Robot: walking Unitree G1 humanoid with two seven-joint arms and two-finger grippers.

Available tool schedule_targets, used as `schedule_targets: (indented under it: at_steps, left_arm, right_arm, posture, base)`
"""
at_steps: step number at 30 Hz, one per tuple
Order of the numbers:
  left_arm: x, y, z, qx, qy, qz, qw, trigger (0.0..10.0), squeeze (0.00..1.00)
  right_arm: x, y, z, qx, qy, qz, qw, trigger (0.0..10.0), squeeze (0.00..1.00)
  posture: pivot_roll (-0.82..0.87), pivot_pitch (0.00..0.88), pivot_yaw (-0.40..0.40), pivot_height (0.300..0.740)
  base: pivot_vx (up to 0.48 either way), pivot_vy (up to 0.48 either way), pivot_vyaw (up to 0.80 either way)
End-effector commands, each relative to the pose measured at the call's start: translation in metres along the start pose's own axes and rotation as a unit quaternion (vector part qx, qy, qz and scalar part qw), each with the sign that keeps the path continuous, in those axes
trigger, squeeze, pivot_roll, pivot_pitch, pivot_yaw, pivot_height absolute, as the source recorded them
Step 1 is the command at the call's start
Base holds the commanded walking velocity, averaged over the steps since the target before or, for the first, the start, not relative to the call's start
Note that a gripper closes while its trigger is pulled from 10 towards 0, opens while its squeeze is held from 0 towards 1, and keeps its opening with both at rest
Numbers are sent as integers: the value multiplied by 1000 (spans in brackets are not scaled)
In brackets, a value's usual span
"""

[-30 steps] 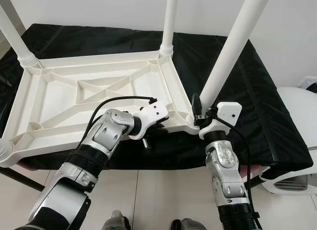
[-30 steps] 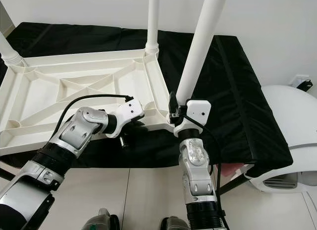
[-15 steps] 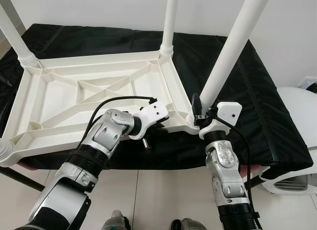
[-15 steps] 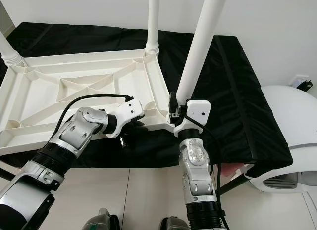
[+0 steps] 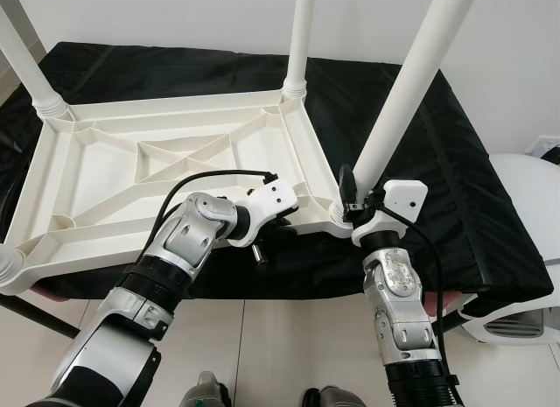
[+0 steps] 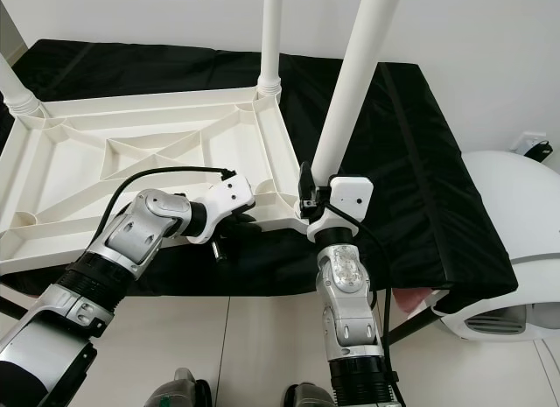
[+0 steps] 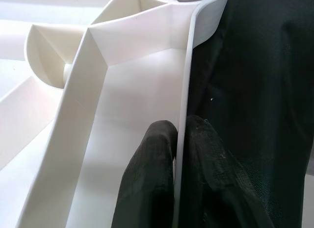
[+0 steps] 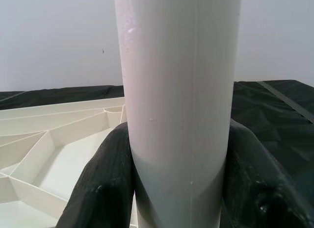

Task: Building children table

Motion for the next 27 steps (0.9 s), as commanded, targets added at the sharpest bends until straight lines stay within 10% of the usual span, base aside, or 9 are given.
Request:
schedule_targets:
  at_steps: [1,8,27]
  left_arm:
    - [1,10,45,-77,-46,17,996,10000,0]
    - [5,14,46,-71,-47,21,996,10000,0]
    - [9,15,48,-72,-50,26,996,10000,0]
  right_arm:
    - [7,15,-40,98,-8,15,995,10000,0]
    - [-2,20,-42,114,10,-81,990,10000,0]
    - [-4,17,-43,112,21,-87,990,10000,0]
  posture:
    - [16,89,-3,740]
    - [20,0,0,740]
    - [17,0,0,740]
  base:
    - [0,0,0]
    - [0,0,0]
    - [0,0,0]
Point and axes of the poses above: a point about 5 cm out from each wrist's last joint towards the gripper, its own y axis pointing back from the gripper into the wrist, its own z axis along the axis of the wrist's last joint, x = y × z, the point moved 2 cm from there along -y, pointing out of the wrist towards the gripper, and after that the axes turned 12 degrees about y, right-handed, at the moved point
